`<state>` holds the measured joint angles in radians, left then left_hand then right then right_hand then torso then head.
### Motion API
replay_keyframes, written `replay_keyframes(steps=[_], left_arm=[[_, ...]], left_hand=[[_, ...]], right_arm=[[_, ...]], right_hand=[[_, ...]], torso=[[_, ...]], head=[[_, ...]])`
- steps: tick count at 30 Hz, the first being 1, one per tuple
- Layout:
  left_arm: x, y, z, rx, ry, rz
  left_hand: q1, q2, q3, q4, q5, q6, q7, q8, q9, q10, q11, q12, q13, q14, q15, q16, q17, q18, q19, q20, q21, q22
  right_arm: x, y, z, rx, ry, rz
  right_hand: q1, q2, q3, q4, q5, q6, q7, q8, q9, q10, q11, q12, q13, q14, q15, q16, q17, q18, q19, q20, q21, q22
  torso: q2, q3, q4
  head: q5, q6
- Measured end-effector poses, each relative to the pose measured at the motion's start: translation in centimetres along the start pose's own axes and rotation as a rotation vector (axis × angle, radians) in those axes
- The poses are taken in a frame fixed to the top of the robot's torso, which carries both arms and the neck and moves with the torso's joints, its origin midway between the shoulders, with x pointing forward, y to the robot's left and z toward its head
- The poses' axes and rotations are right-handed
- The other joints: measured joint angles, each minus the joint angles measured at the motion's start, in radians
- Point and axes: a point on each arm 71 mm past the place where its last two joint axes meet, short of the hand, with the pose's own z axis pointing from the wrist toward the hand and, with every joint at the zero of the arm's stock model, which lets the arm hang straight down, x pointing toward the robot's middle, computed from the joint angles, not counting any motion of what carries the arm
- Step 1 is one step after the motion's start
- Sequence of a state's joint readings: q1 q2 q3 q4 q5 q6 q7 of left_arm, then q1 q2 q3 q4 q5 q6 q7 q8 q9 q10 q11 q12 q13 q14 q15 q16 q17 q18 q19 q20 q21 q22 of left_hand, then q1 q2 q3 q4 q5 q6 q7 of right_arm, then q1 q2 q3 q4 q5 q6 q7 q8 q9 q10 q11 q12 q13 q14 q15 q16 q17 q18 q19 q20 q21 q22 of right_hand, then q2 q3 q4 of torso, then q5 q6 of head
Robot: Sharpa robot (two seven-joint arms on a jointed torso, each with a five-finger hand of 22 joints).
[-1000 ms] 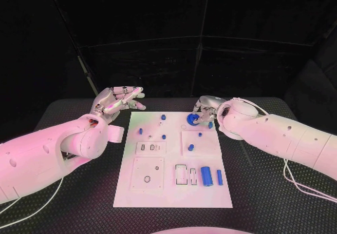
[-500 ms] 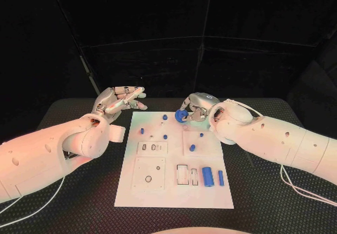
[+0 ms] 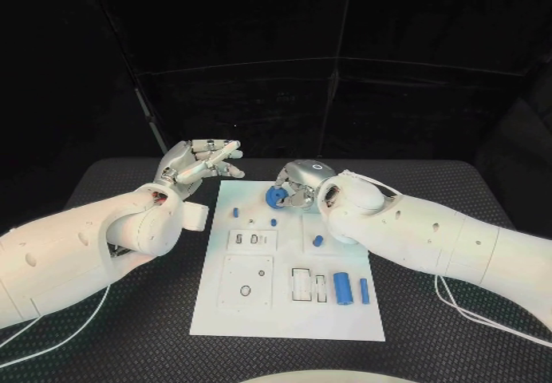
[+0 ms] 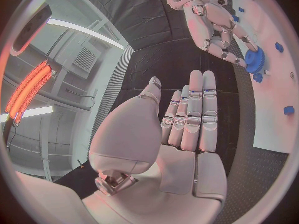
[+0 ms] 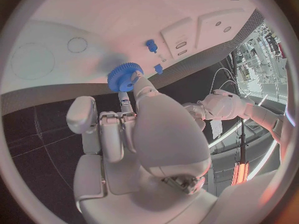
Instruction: Assemble the parts on the task board
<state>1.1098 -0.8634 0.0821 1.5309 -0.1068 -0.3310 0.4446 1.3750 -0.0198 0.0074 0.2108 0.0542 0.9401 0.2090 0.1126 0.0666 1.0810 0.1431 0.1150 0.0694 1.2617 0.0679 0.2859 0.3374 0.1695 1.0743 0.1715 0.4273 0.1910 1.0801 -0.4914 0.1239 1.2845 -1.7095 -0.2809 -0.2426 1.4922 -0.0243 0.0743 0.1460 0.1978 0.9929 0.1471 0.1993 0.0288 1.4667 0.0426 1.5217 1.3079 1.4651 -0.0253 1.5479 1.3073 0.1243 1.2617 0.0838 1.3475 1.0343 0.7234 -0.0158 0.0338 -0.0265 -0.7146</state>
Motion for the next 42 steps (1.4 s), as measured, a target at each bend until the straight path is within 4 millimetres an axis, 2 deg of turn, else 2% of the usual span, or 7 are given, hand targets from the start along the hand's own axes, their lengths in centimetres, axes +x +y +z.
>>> replay_keyframes(steps=[6, 22, 26, 28, 34, 39, 42], left_arm=[[0.1, 0.0, 0.0, 0.0, 0.002, -0.001], [0.1, 0.0, 0.1, 0.0, 0.002, -0.001], [0.1, 0.0, 0.1, -0.001, 0.003, -0.002], [0.1, 0.0, 0.1, -0.001, 0.003, -0.002], [0.1, 0.1, 0.1, -0.002, 0.004, -0.002], [0.1, 0.1, 0.1, -0.004, 0.004, -0.002], [0.1, 0.1, 0.1, -0.005, 0.004, -0.002]], left_hand=[[0.0, 0.0, 0.0, 0.0, 0.0, 0.0, 0.0, 0.0, 0.0, 0.0, 0.0, 0.0, 0.0, 0.0, 0.0, 0.0, 0.0, 0.0, 0.0, 0.0, 0.0, 0.0], [0.0, 0.0, 0.0, 0.0, 0.0, 0.0, 0.0, 0.0, 0.0, 0.0, 0.0, 0.0, 0.0, 0.0, 0.0, 0.0, 0.0, 0.0, 0.0, 0.0, 0.0, 0.0], [0.0, 0.0, 0.0, 0.0, 0.0, 0.0, 0.0, 0.0, 0.0, 0.0, 0.0, 0.0, 0.0, 0.0, 0.0, 0.0, 0.0, 0.0, 0.0, 0.0, 0.0, 0.0], [0.0, 0.0, 0.0, 0.0, 0.0, 0.0, 0.0, 0.0, 0.0, 0.0, 0.0, 0.0, 0.0, 0.0, 0.0, 0.0, 0.0, 0.0, 0.0, 0.0, 0.0, 0.0], [0.0, 0.0, 0.0, 0.0, 0.0, 0.0, 0.0, -0.005, 0.0, 0.0, 0.0, -0.004, 0.0, 0.0, 0.0, 0.0, 0.002, 0.0, 0.0, 0.0, 0.0, 0.0], [0.0, 0.0, 0.0, 0.0, 0.0, 0.0, 0.0, -0.005, 0.0, 0.0, 0.0, -0.004, 0.0, 0.0, 0.0, 0.0, 0.002, 0.0, 0.0, 0.0, 0.0, 0.0], [0.0, 0.0, 0.0, 0.0, 0.0, 0.0, 0.0, -0.005, 0.0, 0.0, 0.0, -0.004, 0.0, 0.0, 0.0, 0.0, 0.002, 0.0, 0.0, 0.0, 0.0, 0.0]], right_arm=[[1.3, 0.9, 0.6, -0.009, 0.031, -0.02], [1.6, 1.3, 1.3, -0.005, -0.008, -0.048], [1.7, 1.3, 1.4, 0.001, -0.015, -0.051], [1.7, 1.3, 1.4, 0.003, -0.015, -0.052], [2.1, 1.1, 1.4, 0.014, 0.006, -0.059], [2.3, 1.0, 1.4, 0.023, 0.026, -0.064], [2.3, 1.0, 1.5, 0.024, 0.037, -0.064]], right_hand=[[0.0, 0.0, 0.003, 0.002, -0.003, 0.0, 0.0, -0.005, 0.0, 0.0, 0.0, 0.0, 0.0, 0.0, 0.0, 0.0, 0.0, 0.0, 0.0, 0.0, 0.0, 0.0], [-0.014, -0.012, 0.011, 0.0, -0.006, 0.009, 0.002, -0.02, 0.001, 0.0, 0.0, 0.0, 0.0, 0.0, 0.0, 0.0, 0.001, 0.0, 0.0, 0.0, 0.0, 0.0], [-0.029, -0.024, 0.012, 0.0, -0.028, 0.024, -0.002, -0.035, 0.001, 0.0, 0.0, -0.006, 0.0, 0.0, 0.0, 0.0, 0.001, 0.0, 0.0, 0.0, 0.0, 0.0], [-0.054, -0.033, 0.012, 0.0, -0.041, 0.023, -0.004, -0.052, 0.028, -0.002, 0.01, -0.012, 0.0, 0.002, 0.002, 0.0, 0.001, 0.0, 0.0, 0.0, 0.0, -0.001], [-0.104, -0.059, -0.007, 0.027, -0.043, -0.07, 0.016, -0.111, 0.036, 0.0, 0.029, -0.035, 0.0, 0.002, 0.024, 0.0, 0.001, 0.0, -0.005, 0.02, 0.0, -0.008], [-0.13, -0.073, -0.019, 0.052, -0.043, -0.076, 0.021, -0.122, 0.037, -0.004, 0.033, -0.035, 0.0, -0.001, 0.026, 0.0, 0.0, 0.0, -0.009, 0.024, 0.0, -0.009], [-0.164, -0.062, -0.023, 0.084, -0.043, -0.076, 0.021, -0.122, 0.04, 0.0, 0.036, -0.035, 0.0, 0.002, 0.031, 0.0, 0.0, 0.0, -0.005, 0.027, 0.0, -0.007]], torso=[[0.001, 0.0007, -0.0006], [0.001, 0.0032, -0.0025], [0.001, 0.0032, -0.0033], [0.001, 0.0032, -0.0033], [0.0, 0.0031, -0.0034], [0.0, 0.0027, -0.0033], [0.0, 0.0026, -0.0028]], head=[[0.002, -0.004], [0.009, -0.005], [0.01, -0.005], [0.01, -0.006], [0.009, -0.008], [0.008, -0.008], [0.008, -0.008]])
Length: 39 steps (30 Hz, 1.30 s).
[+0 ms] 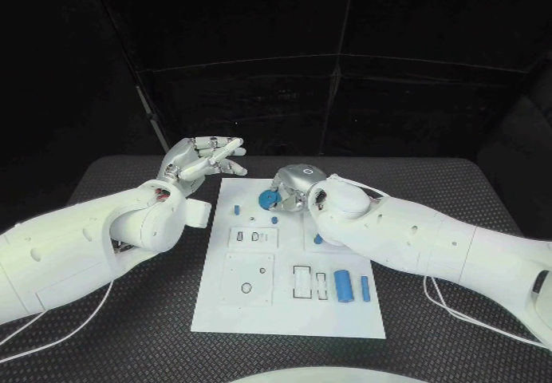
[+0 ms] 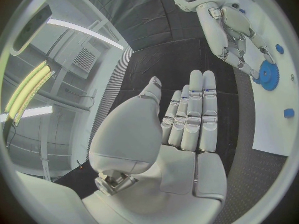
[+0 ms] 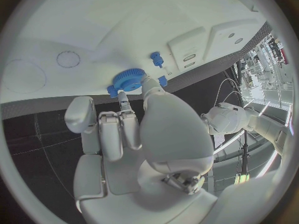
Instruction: Assemble the parts on the task board
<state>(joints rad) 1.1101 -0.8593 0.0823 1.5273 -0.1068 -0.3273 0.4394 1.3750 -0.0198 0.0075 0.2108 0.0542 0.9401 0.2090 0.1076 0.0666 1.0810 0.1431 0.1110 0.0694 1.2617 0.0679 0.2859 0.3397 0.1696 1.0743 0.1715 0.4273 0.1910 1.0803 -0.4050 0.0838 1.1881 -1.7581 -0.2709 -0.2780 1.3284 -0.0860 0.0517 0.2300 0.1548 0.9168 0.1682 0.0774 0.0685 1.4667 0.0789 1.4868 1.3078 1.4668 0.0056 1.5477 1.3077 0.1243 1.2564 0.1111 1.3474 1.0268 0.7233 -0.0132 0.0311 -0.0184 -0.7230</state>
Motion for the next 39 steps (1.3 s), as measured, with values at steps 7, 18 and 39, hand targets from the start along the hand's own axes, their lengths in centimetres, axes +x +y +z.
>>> replay_keyframes(steps=[7, 18, 39], left_arm=[[0.0, 0.0, 0.0, -0.003, 0.0, 0.0], [-0.1, 0.1, 0.0, -0.007, 0.0, 0.0], [-0.7, 0.1, -0.1, -0.013, -0.008, 0.005]], left_hand=[[0.0, 0.0, 0.0, 0.0, 0.0, 0.0, 0.0, 0.0, 0.0, 0.0, 0.0, 0.0, 0.0, 0.0, 0.0, 0.0, 0.0, 0.0, 0.0, 0.0, 0.0, 0.0], [0.0, 0.0, 0.0, 0.0, 0.0, 0.0, 0.0, 0.0, 0.0, 0.0, 0.0, 0.0, 0.0, -0.001, 0.0, -0.004, 0.002, 0.0, 0.0, 0.0, 0.0, 0.0], [-0.004, 0.004, -0.003, -0.003, 0.0, 0.0, 0.0, -0.004, 0.0, 0.0, 0.0, -0.004, 0.0, -0.007, 0.007, -0.015, 0.008, 0.0, -0.006, 0.006, 0.0, -0.003]], right_arm=[[0.0, 0.0, 0.0, 0.004, 0.027, 0.009], [0.1, -0.6, -0.2, 0.025, 0.035, 0.034], [-4.5, -12.2, -7.9, 0.067, -0.137, 0.376]], right_hand=[[-0.092, 0.036, -0.023, 0.06, 0.113, 0.018, -0.004, -0.003, 0.003, 0.0, 0.0, 0.007, 0.0, 0.0, 0.0, 0.006, 0.0, 0.0, 0.003, 0.003, 0.0, 0.011], [-0.161, 0.069, -0.083, 0.059, 0.212, 0.02, -0.002, -0.005, 0.003, 0.0, 0.0, 0.011, 0.0, 0.0, 0.0, 0.006, 0.0, -0.016, 0.007, 0.007, 0.008, 0.022], [0.108, 0.047, -0.117, -0.098, 0.118, 0.024, -0.013, -0.012, 0.002, 0.0, 0.0, 0.0, 0.0, 0.0, 0.0, 0.002, 0.0, -0.016, -0.013, 0.002, 0.0, -0.012]], torso=[[0.0, 0.0001, 0.0001], [0.0, 0.001, 0.0001], [-0.012, 0.0023, -0.0158]], head=[[0.0, 0.0], [0.0, 0.0], [-0.012, 0.02]])
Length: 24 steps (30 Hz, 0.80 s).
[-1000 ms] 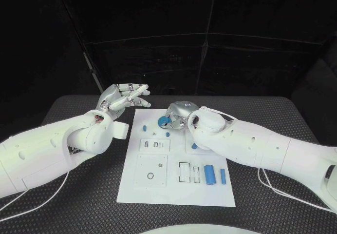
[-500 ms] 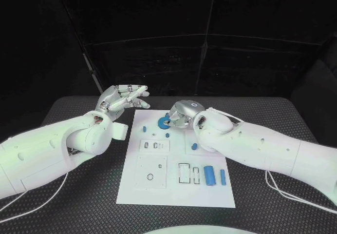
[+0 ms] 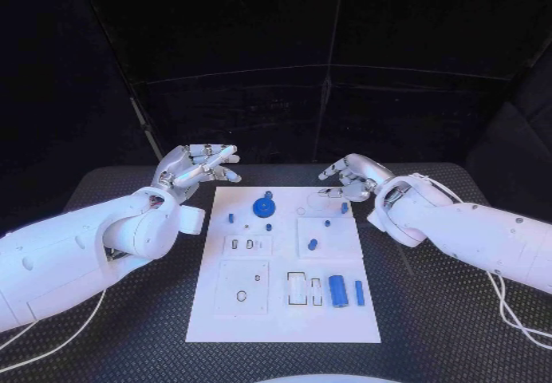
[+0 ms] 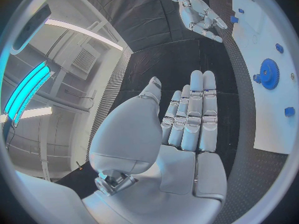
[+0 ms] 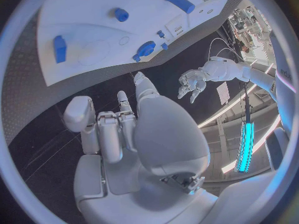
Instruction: Assemble the parts on the task board
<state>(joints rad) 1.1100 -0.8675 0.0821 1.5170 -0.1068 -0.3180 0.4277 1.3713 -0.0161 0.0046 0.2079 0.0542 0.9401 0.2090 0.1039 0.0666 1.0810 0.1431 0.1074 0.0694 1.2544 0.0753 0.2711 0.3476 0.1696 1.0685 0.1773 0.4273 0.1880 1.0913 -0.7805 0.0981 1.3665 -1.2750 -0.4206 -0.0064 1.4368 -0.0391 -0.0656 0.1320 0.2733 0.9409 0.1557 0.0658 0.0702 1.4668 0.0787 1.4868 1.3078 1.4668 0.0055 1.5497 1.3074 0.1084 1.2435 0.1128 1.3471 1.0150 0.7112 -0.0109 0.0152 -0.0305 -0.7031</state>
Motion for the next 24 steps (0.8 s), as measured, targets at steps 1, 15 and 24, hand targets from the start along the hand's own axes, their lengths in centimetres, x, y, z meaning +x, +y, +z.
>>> replay_keyframes(steps=[1, 15, 24], left_arm=[[0.0, 0.0, 0.0, 0.0, 0.001, -0.001], [0.3, 0.2, 0.3, -0.002, 0.015, -0.008], [0.2, 0.3, 0.4, -0.005, 0.02, -0.01]], left_hand=[[0.0, 0.0, 0.0, 0.0, 0.0, 0.0, 0.0, 0.0, 0.0, 0.002, 0.002, 0.0, 0.0, -0.001, 0.001, -0.003, 0.001, 0.0, -0.001, 0.001, 0.0, -0.001], [0.01, 0.01, -0.008, -0.008, 0.0, 0.036, -0.007, 0.0, 0.001, 0.043, -0.004, -0.005, 0.002, -0.038, 0.005, -0.067, 0.01, 0.0, -0.039, 0.011, -0.027, -0.018], [0.019, 0.019, -0.015, -0.015, 0.0, 0.043, -0.007, -0.011, 0.001, 0.054, 0.0, -0.021, 0.002, -0.061, 0.018, -0.13, -0.007, 0.0, -0.114, 0.028, -0.092, -0.055]], right_arm=[[-0.3, -0.5, -0.2, 0.004, 0.0, 0.011], [-1.3, -4.7, -1.7, 0.027, 0.031, 0.057], [-0.5, -6.0, -2.1, 0.048, 0.067, 0.045]], right_hand=[[0.01, 0.0, 0.0, -0.01, -0.003, 0.001, -0.001, 0.0, 0.0, 0.0, 0.0, -0.003, 0.0, 0.0, 0.0, -0.002, 0.0, 0.0, 0.0, 0.0, -0.001, -0.003], [0.034, -0.008, -0.01, -0.047, -0.003, -0.011, 0.011, 0.0, -0.004, 0.0, 0.0, -0.013, 0.0, 0.0, 0.0, -0.002, 0.0, 0.0, -0.015, 0.0, -0.011, -0.024], [0.034, -0.008, -0.013, -0.049, -0.003, -0.017, 0.012, 0.0, -0.004, 0.0, 0.0, -0.017, 0.0, 0.0, 0.0, -0.007, 0.0, 0.0, -0.015, 0.0, -0.015, -0.026]], torso=[[-0.001, 0.0002, -0.0011], [-0.002, 0.0019, -0.0038], [-0.002, 0.0003, -0.0035]], head=[[-0.002, 0.002], [-0.014, 0.003], [-0.015, -0.001]])
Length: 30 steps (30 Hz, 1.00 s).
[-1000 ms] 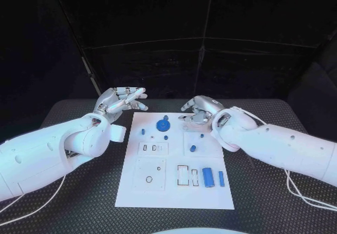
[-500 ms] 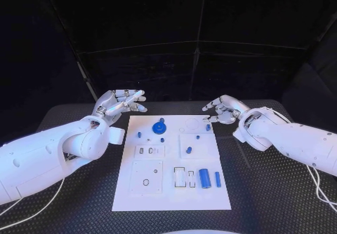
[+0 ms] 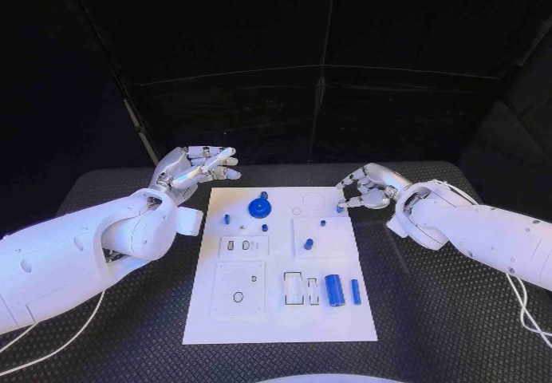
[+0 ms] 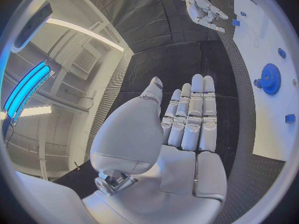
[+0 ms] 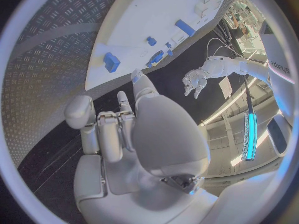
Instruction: Assemble the parts on the task board
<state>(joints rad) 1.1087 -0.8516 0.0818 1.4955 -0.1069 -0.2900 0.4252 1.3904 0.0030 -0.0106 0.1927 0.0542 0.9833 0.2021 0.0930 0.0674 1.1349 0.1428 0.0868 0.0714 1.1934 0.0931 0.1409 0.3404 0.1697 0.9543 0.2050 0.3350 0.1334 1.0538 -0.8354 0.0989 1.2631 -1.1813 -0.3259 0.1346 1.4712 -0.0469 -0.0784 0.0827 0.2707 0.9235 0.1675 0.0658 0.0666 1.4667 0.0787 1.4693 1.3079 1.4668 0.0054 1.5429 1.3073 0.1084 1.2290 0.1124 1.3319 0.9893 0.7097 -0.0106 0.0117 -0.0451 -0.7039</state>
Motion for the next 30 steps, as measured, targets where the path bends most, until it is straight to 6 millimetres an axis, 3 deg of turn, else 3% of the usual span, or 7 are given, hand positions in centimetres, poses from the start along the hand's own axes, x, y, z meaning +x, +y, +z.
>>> replay_keyframes(steps=[8, 25, 30], left_arm=[[0.1, 0.0, 0.0, -0.001, 0.007, -0.003], [0.1, 0.1, 0.0, -0.002, 0.009, -0.004], [0.1, 0.1, 0.1, -0.002, 0.009, -0.004]], left_hand=[[0.004, 0.004, -0.003, -0.003, 0.0, 0.004, 0.004, -0.011, 0.0, 0.004, 0.004, -0.01, -0.001, -0.003, 0.003, -0.033, -0.02, 0.0, -0.038, 0.017, -0.051, -0.035], [0.004, 0.004, -0.005, -0.005, 0.0, 0.003, 0.004, -0.011, 0.0, 0.004, 0.004, -0.013, -0.002, -0.005, 0.005, -0.041, -0.024, 0.0, -0.038, 0.018, -0.058, -0.042], [0.004, 0.004, -0.005, -0.005, 0.0, 0.003, 0.004, -0.011, 0.0, 0.004, 0.004, -0.013, -0.002, -0.005, 0.005, -0.041, -0.024, 0.0, -0.038, 0.018, -0.058, -0.042]], right_arm=[[0.5, -0.4, 0.1, 0.01, 0.025, -0.014], [1.4, -1.1, 0.1, 0.036, 0.065, -0.037], [1.6, -1.3, 0.2, 0.043, 0.069, -0.043]], right_hand=[[0.0, 0.0, -0.003, -0.003, 0.0, -0.002, 0.002, 0.0, 0.0, 0.0, 0.0, 0.0, 0.0, 0.0, 0.0, 0.0, 0.0, 0.0, 0.0, 0.0, 0.0, 0.0], [0.0, 0.0, -0.007, -0.007, 0.0, 0.014, -0.001, 0.007, 0.005, 0.0, 0.0, 0.0, 0.0, 0.0, 0.0, 0.0, 0.001, 0.0, -0.003, 0.004, 0.0, 0.001], [-0.004, 0.02, -0.007, -0.007, 0.0, 0.034, -0.002, 0.02, 0.007, 0.0, 0.0, 0.0, 0.0, 0.0, 0.0, 0.0, 0.001, 0.0, -0.003, 0.004, 0.0, 0.006]], torso=[[0.0, -0.0002, 0.0002], [0.0, -0.0005, 0.001], [0.0, -0.0003, 0.001]], head=[[-0.006, -0.003], [-0.009, -0.008], [-0.009, -0.009]])
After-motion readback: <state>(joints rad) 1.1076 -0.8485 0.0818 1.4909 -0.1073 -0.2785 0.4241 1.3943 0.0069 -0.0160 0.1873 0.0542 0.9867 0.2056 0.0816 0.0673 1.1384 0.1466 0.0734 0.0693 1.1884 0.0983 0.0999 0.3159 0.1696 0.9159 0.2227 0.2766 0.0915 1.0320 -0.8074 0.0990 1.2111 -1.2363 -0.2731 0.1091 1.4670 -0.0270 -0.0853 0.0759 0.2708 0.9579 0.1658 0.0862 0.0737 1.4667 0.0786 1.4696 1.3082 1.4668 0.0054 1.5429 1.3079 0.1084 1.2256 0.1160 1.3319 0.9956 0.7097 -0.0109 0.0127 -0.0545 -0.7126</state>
